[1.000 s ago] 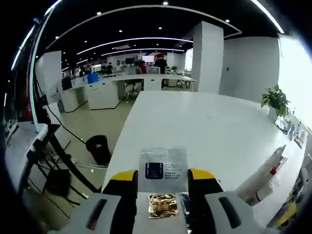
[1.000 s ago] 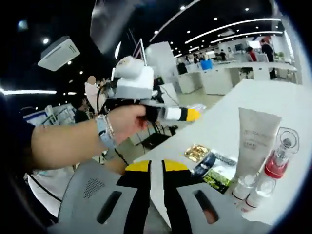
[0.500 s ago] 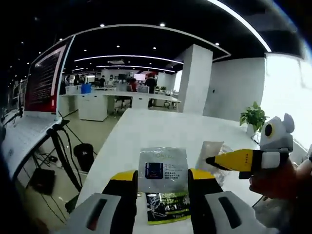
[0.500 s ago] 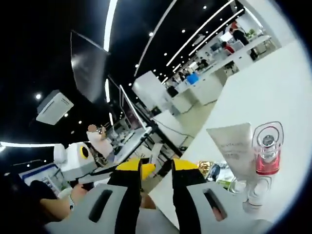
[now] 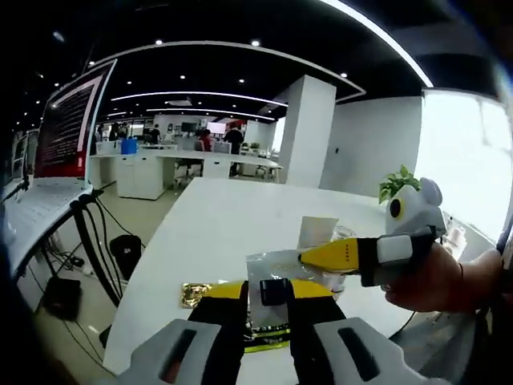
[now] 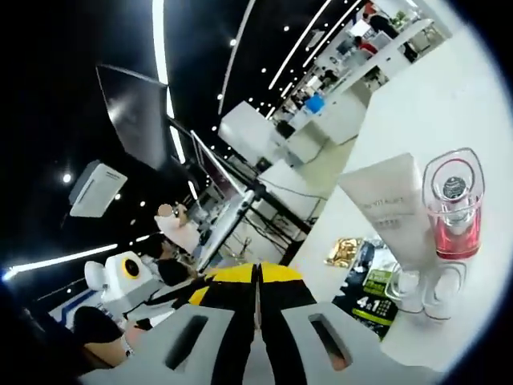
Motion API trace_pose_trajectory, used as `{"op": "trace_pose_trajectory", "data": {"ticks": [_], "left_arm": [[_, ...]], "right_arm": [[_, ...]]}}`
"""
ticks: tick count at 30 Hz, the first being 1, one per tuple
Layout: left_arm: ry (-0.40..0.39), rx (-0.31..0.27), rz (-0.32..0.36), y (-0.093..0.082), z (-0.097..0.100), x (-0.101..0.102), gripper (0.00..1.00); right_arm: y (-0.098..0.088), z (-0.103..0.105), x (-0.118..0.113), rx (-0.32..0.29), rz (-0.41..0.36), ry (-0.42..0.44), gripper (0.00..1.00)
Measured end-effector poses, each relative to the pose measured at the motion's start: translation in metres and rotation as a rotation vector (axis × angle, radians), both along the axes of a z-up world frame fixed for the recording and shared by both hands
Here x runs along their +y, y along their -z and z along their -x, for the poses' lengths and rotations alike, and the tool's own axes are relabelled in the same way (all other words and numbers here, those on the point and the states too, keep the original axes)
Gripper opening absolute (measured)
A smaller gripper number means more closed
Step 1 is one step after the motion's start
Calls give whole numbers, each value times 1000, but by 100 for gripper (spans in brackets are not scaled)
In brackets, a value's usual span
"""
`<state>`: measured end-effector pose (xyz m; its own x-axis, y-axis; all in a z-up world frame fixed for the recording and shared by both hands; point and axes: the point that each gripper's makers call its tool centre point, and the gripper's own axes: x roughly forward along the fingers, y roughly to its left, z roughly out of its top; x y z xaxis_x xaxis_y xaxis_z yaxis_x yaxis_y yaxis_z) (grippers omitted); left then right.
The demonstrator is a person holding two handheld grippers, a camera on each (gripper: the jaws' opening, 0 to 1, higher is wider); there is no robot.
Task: Arrange the skincare products in the storage area until every visible bottle or jar stands upright without overlapping.
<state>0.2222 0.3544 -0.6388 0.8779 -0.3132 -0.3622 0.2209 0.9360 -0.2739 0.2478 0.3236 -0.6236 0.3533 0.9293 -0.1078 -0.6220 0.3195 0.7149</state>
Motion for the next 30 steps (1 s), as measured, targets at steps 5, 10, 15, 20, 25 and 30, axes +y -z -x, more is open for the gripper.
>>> {"op": "trace_pose_trajectory", "data": {"ticks": [5,10,15,20,25,30], "left_arm": [[50,1,25,-4,1,5,28],[167,89,334,-11,10,-4,26],[144,97,488,-19,7,6,20],[150,154,457,-8,9,2,20],[186,176,335,3,13,-4,12],[186,176,319,2,15,-5,2]], "right_arm": [[-5,0,-2,-6,-13,-4,0],[-10,5,-1,26,-54,-35,0],[-14,9,-1,27,-76,-52,0],[-18,14,2,31,-99,-79,0],[-12,14,2,42,-80,-77,0],[-5,11,1,62,-56,-63,0]]}}
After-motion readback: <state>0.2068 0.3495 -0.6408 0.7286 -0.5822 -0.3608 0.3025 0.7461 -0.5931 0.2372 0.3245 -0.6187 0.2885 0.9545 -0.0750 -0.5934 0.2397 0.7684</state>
